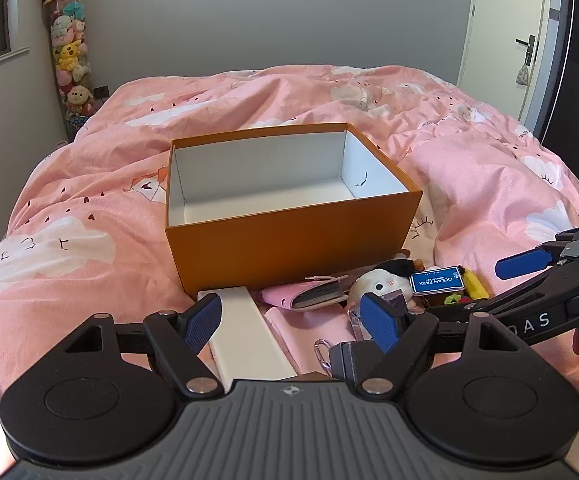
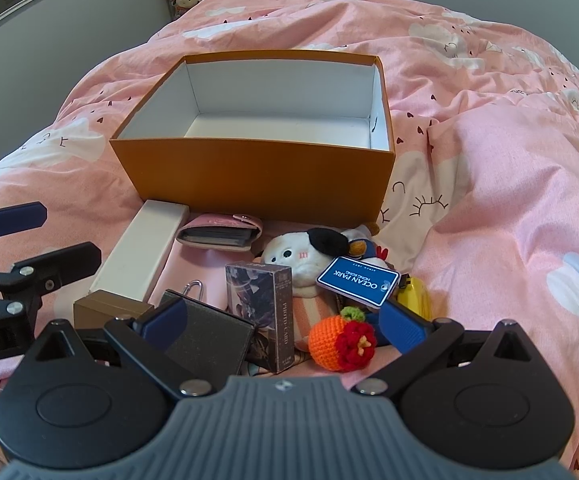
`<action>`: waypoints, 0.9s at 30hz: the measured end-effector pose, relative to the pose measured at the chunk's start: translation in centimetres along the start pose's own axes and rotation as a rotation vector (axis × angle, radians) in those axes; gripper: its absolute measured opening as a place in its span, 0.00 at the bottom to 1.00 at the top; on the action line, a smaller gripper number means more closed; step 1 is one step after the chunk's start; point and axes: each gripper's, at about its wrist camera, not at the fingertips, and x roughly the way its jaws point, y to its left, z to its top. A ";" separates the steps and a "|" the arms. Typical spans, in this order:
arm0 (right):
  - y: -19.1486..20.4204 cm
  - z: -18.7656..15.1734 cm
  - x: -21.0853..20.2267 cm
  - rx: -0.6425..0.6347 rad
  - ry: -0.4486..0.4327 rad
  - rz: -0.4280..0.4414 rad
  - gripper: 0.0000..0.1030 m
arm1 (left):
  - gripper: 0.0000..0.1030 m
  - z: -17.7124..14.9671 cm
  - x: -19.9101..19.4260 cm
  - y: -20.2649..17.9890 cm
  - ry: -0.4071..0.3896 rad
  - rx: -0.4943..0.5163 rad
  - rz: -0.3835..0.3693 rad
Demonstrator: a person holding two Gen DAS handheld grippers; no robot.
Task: Organize objects
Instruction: 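Reach the right gripper toward the small brown cube box and grasp it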
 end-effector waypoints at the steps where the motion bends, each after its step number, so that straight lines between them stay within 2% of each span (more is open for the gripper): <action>1: 0.0 0.0 0.0 0.000 0.000 0.000 0.99 | 0.90 0.0 0.0 0.0 0.001 0.000 0.000; 24: 0.0 -0.1 0.3 0.003 0.012 0.004 0.99 | 0.89 0.0 0.2 0.0 0.019 -0.006 0.001; 27: 0.0 0.1 0.4 0.003 0.016 0.008 0.99 | 0.86 0.0 0.4 0.2 0.027 -0.008 -0.008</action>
